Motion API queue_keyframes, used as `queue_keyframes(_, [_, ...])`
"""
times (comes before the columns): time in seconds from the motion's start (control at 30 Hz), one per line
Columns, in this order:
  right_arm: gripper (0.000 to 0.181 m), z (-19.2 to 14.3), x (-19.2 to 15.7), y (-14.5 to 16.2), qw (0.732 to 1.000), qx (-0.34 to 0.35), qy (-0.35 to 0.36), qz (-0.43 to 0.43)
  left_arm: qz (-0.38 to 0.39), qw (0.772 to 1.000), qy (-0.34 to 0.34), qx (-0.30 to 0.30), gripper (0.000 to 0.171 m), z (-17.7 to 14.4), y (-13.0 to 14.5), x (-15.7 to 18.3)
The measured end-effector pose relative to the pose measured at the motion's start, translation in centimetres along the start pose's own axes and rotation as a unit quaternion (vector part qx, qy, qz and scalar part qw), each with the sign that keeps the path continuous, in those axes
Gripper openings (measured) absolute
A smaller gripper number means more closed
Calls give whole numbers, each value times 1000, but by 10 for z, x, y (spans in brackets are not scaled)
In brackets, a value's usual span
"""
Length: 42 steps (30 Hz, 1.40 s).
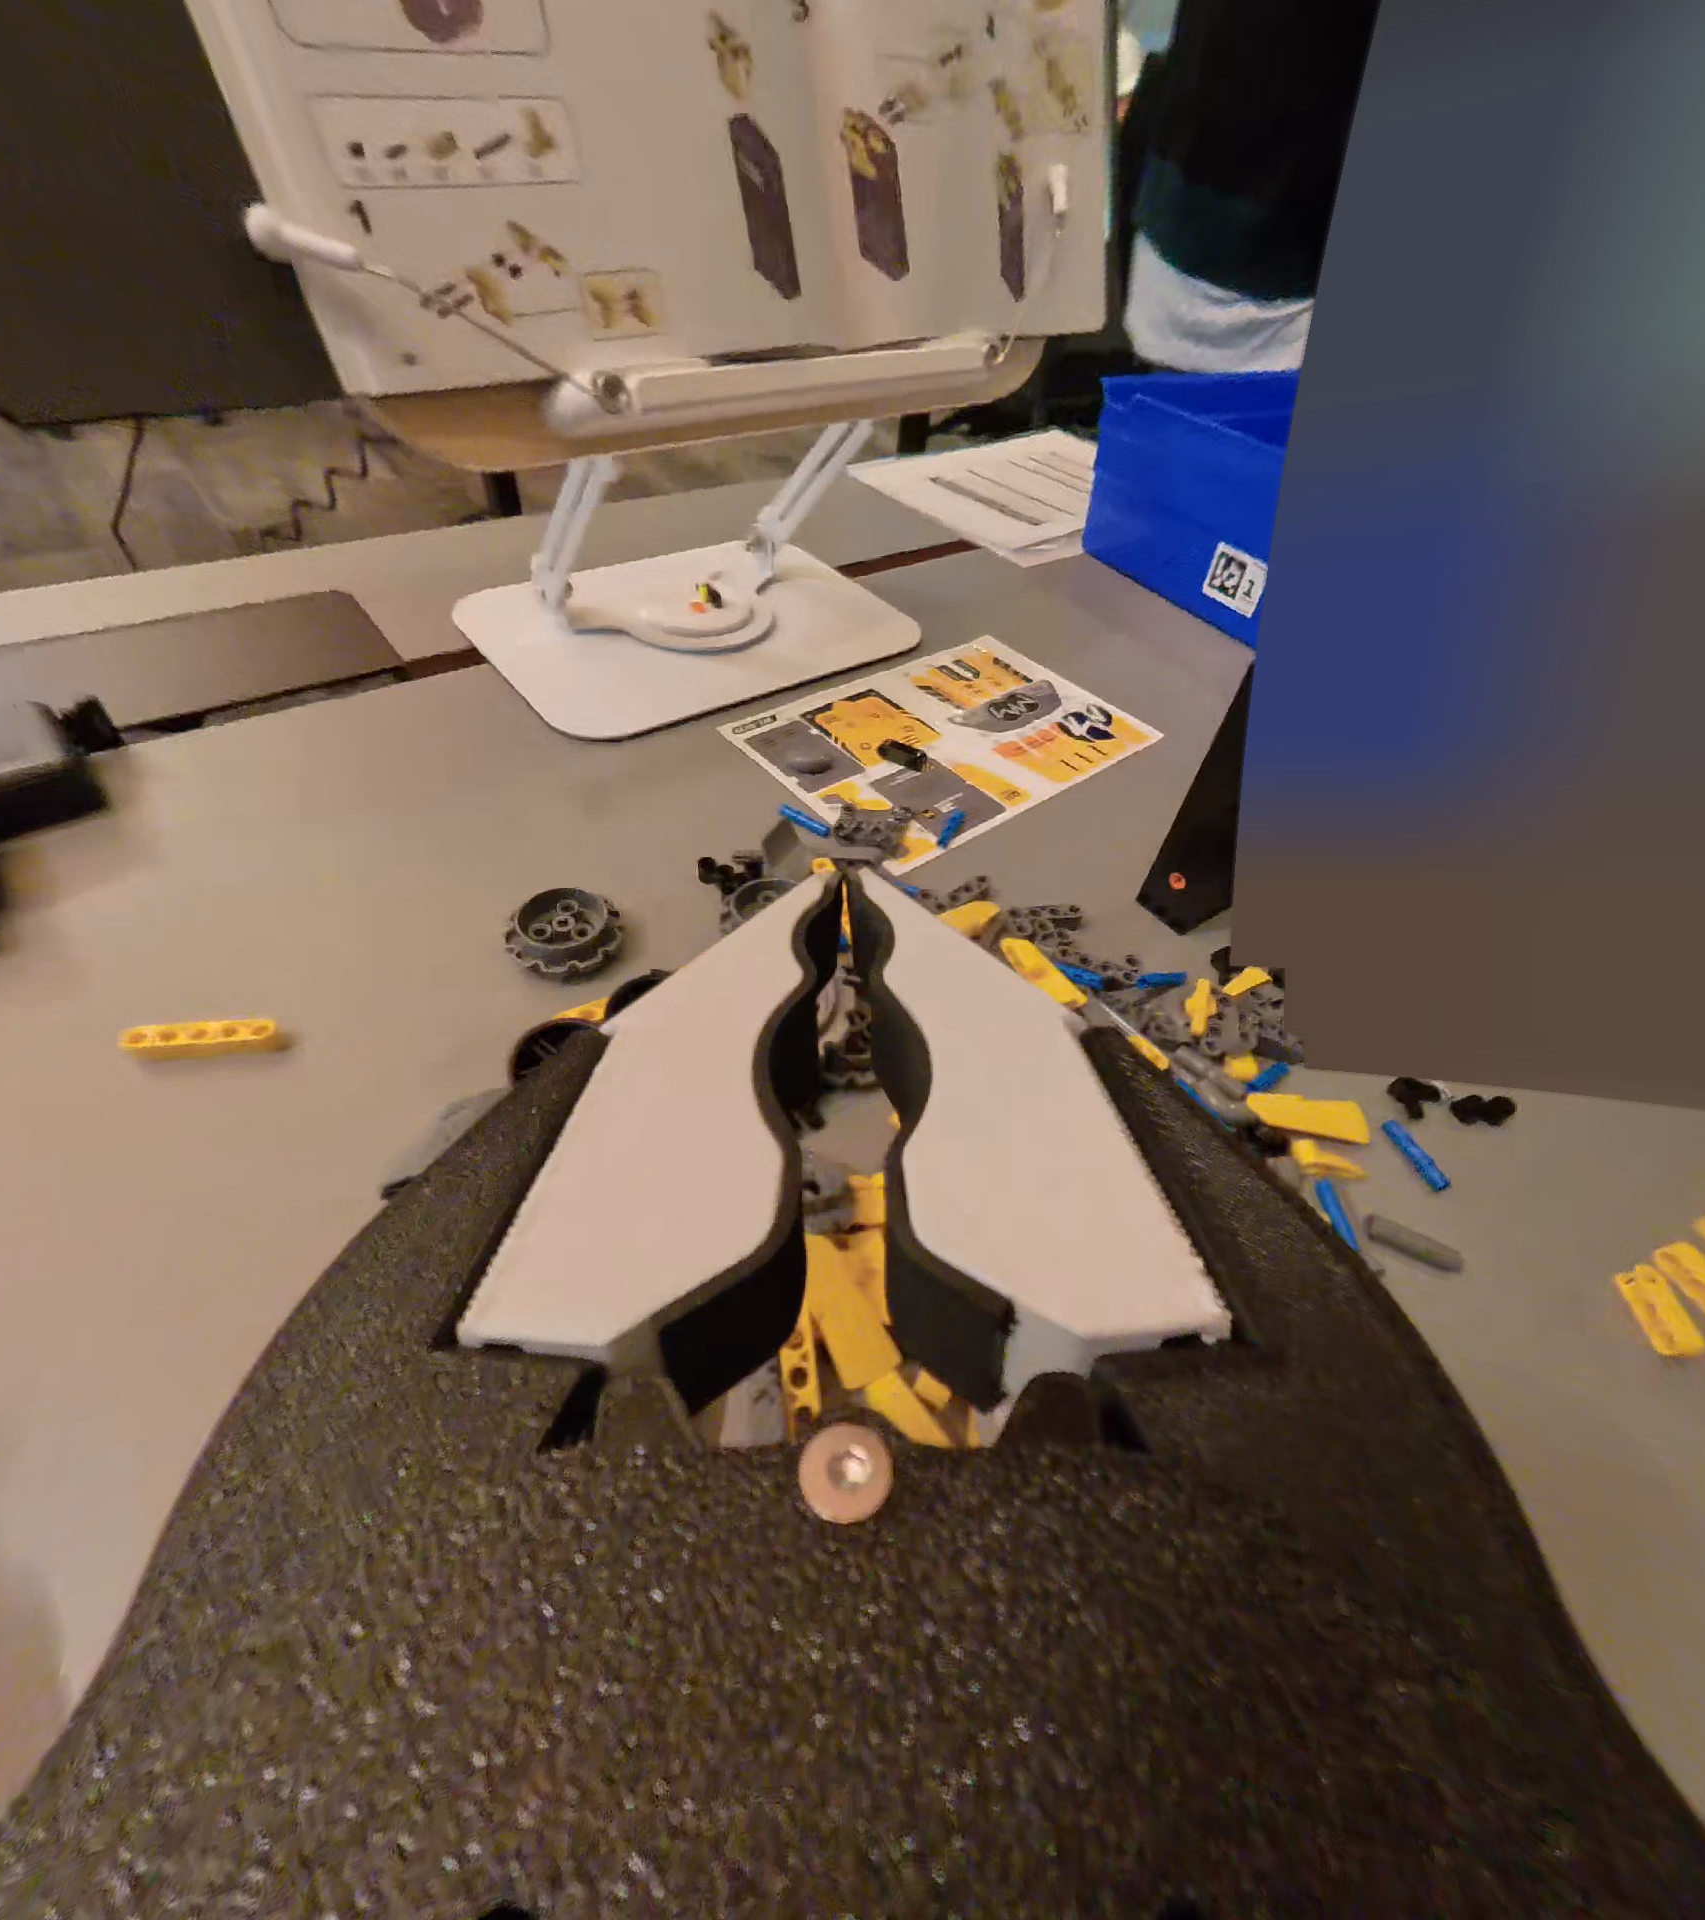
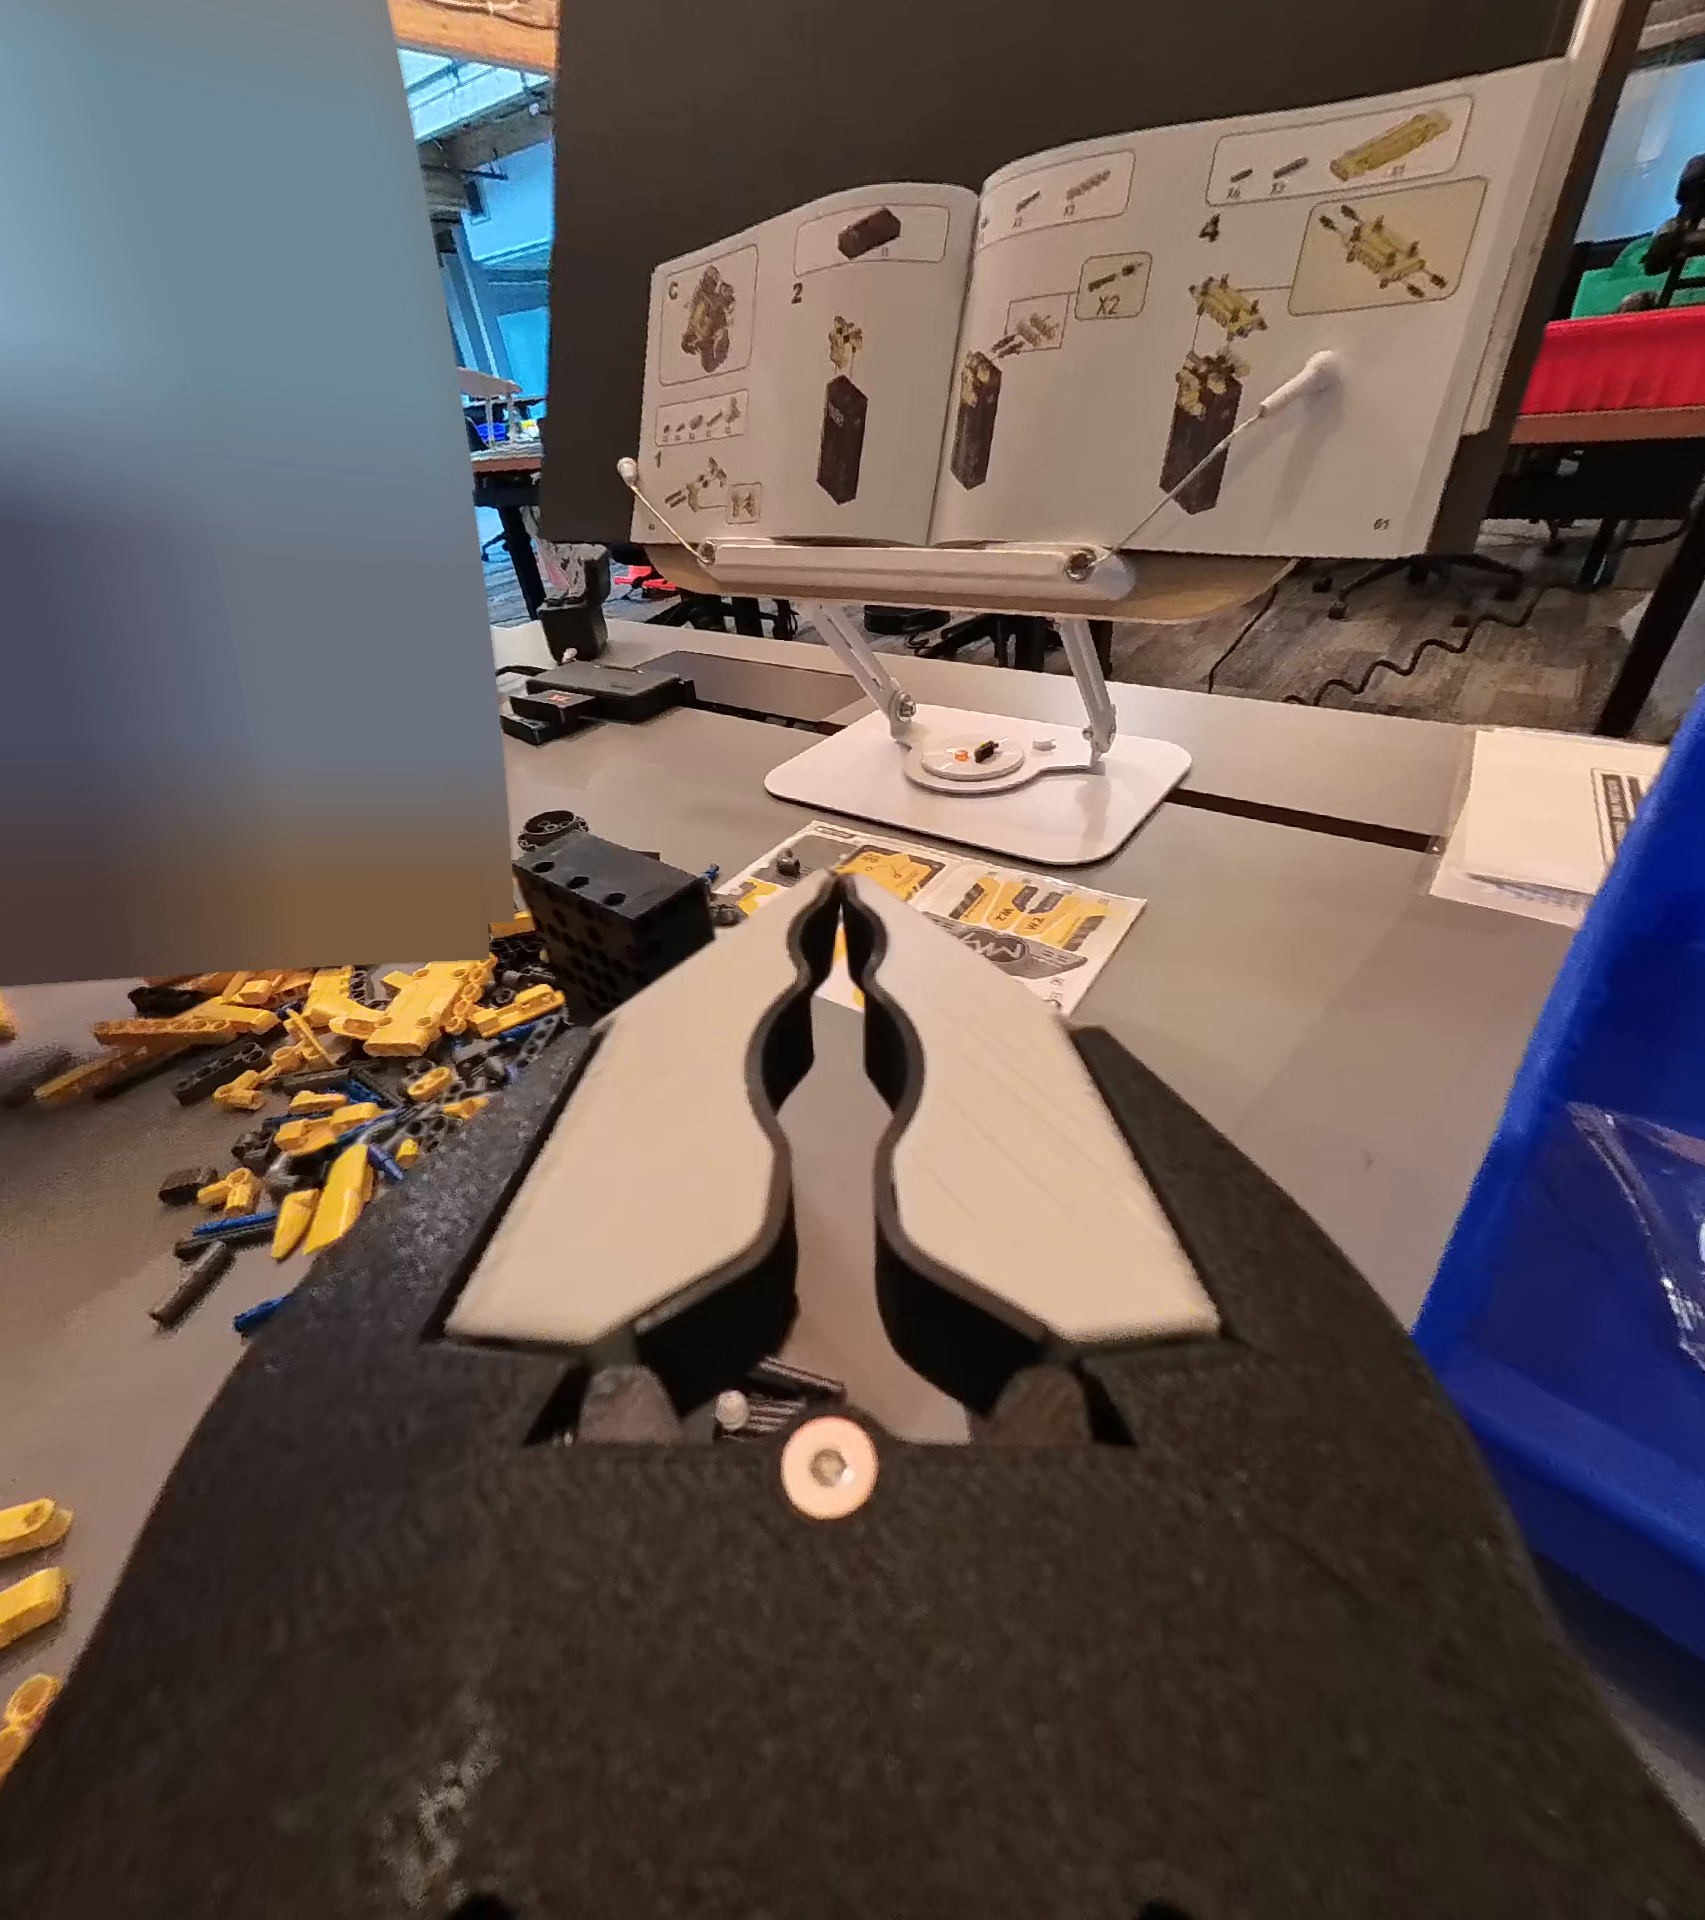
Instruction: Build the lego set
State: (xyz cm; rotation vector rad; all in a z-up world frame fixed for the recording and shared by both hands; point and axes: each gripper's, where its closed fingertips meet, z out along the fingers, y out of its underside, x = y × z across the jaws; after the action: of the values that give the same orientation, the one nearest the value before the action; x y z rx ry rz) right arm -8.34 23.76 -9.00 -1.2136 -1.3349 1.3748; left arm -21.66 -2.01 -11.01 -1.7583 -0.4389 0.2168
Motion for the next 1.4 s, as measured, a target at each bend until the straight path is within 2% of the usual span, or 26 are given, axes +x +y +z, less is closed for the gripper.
queue_keyframes(0.13, [0,-8,-35,-19,994,63,-69,-54,-8,997,24,69,0,-5,-2,0])
queue_keyframes(0.2, [0,-8,-51,-15,990,54,-99,-82,-9,996,47,71,0,-6,-3,7])
queue_keyframes(0.37, [0,-7,-85,2,978,25,-174,-110,37,996,47,62,3,-3,4,15])
queue_keyframes(0.53, [1,-8,-92,5,975,26,-199,-91,41,993,96,63,18,-2,6,41])
queue_keyframes(0.6, [21,-8,-93,5,975,23,-212,-66,47,990,118,65,28,-3,6,51])
queue_keyframes(0.73, [54,-6,-97,13,970,-11,-242,-16,64,986,142,63,30,-4,9,64])
queue_keyframes(1.0, [55,-3,-106,39,963,-73,-256,-44,61,972,217,68,30,-8,5,109])
queue_keyframes(1.13, [38,-11,-121,58,947,-112,-286,-93,57,964,258,29,29,-1,13,143])
queue_keyframes(1.23, [24,-16,-132,86,926,-167,-307,-142,74,956,281,-36,29,11,37,168])
queue_keyframes(1.4, [19,-23,-141,123,892,-255,-329,-177,133,935,302,-129,28,27,72,198])
